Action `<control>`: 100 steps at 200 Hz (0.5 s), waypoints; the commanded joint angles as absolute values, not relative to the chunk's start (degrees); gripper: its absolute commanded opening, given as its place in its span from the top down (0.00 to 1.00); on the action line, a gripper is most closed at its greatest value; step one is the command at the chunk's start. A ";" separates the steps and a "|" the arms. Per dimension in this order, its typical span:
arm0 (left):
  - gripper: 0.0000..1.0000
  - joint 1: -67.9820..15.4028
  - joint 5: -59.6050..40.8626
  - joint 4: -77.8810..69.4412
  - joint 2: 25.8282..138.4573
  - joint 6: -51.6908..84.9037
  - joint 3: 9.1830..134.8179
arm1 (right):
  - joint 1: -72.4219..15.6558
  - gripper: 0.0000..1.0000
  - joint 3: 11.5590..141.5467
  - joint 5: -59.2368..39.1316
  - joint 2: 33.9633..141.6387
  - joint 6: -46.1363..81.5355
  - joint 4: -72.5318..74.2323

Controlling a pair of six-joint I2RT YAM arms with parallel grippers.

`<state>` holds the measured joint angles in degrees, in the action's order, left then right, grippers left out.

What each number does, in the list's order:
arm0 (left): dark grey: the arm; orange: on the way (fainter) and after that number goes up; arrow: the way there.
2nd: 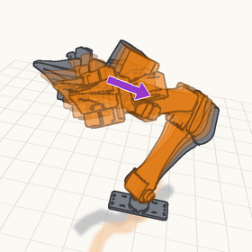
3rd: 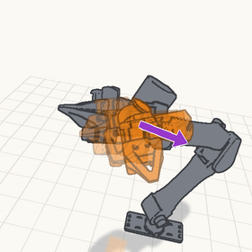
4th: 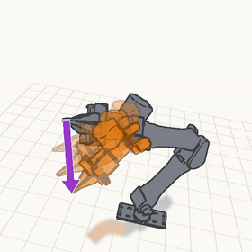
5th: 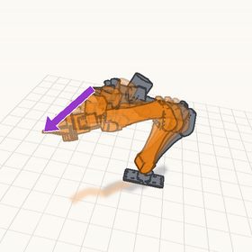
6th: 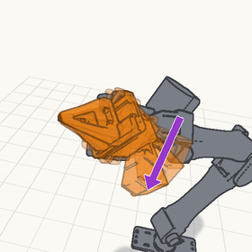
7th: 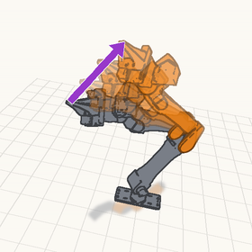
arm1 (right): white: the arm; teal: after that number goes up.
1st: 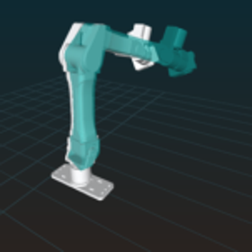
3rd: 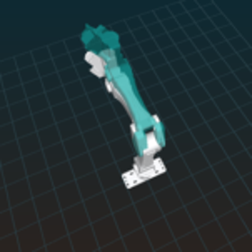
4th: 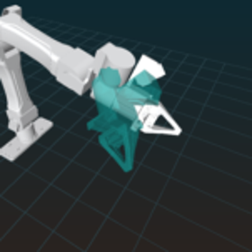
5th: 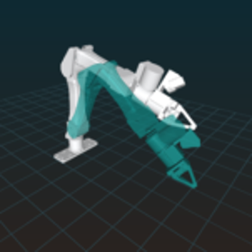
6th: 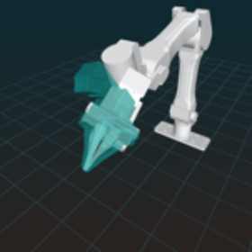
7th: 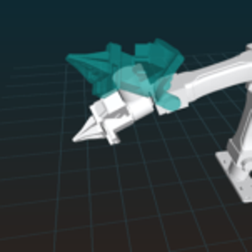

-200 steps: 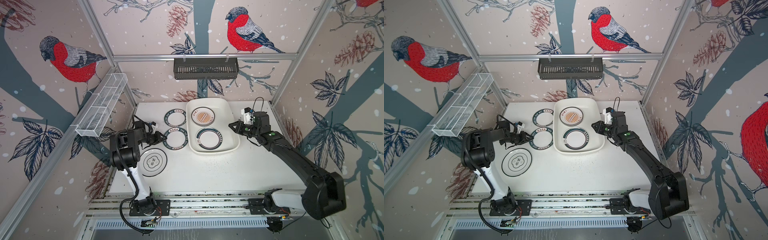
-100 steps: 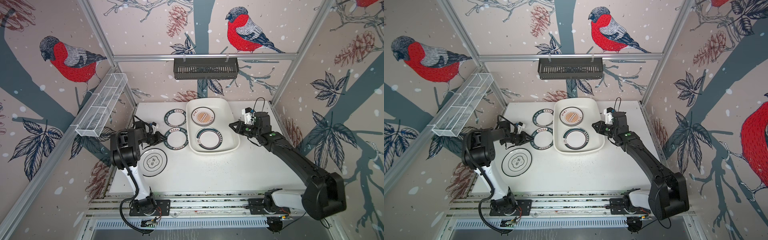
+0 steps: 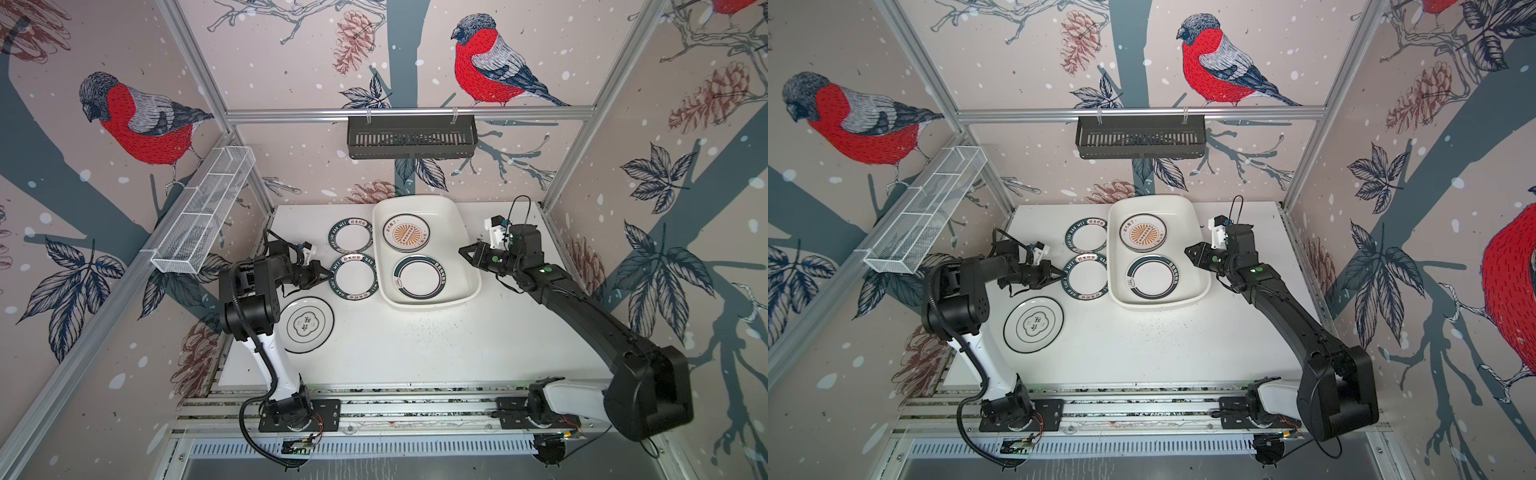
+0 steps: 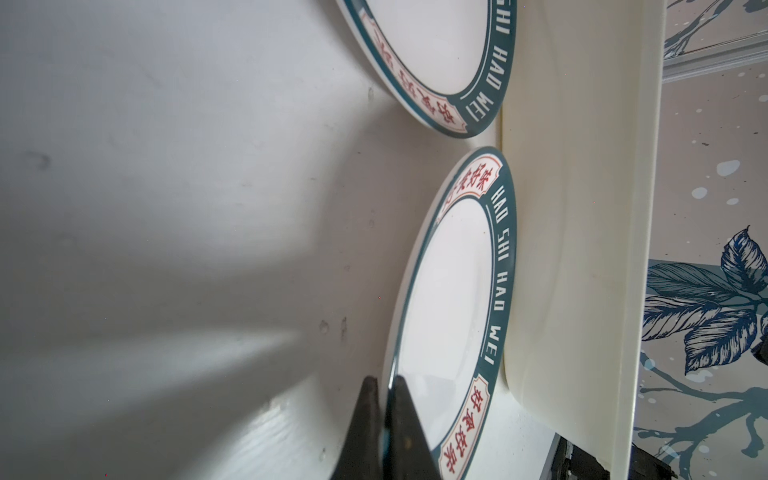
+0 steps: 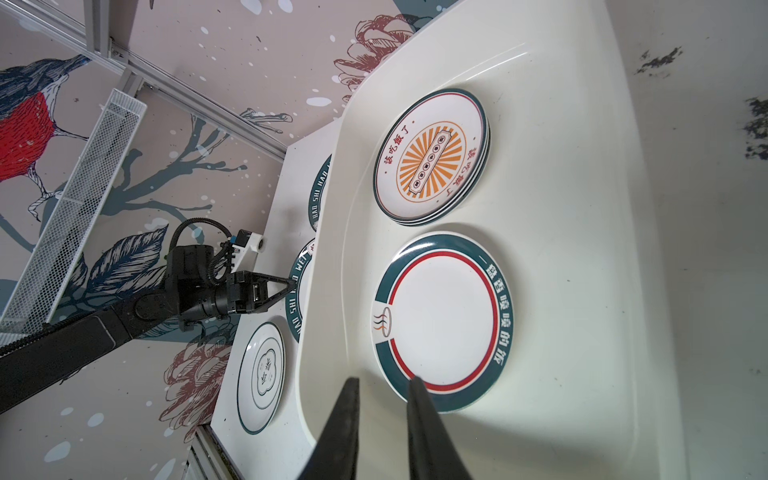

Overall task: Place the plates into the plastic bin on the countertop
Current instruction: 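Close the left gripper on the edge of the nearer green-rimmed plate, then lift the green-rimmed plate upright with the left gripper toward the right gripper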

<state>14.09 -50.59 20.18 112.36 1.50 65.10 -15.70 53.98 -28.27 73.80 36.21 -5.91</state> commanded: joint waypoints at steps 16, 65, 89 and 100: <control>1.00 14.10 -50.87 21.58 110.71 0.52 66.79 | -15.47 0.77 53.96 -28.82 73.65 36.39 -4.35; 1.00 15.11 -51.50 23.86 108.68 0.38 69.81 | -15.35 0.77 53.95 -29.09 73.80 36.52 -3.95; 1.00 15.85 -51.77 24.48 107.78 0.35 70.21 | -15.34 0.77 54.03 -29.31 73.79 36.39 -3.78; 1.00 16.08 -51.83 24.72 107.35 0.55 70.29 | -15.33 0.77 54.18 -29.38 73.83 36.41 -3.78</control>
<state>15.49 -49.87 23.38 108.55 1.28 69.71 -15.33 53.98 -28.75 73.80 36.21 -5.52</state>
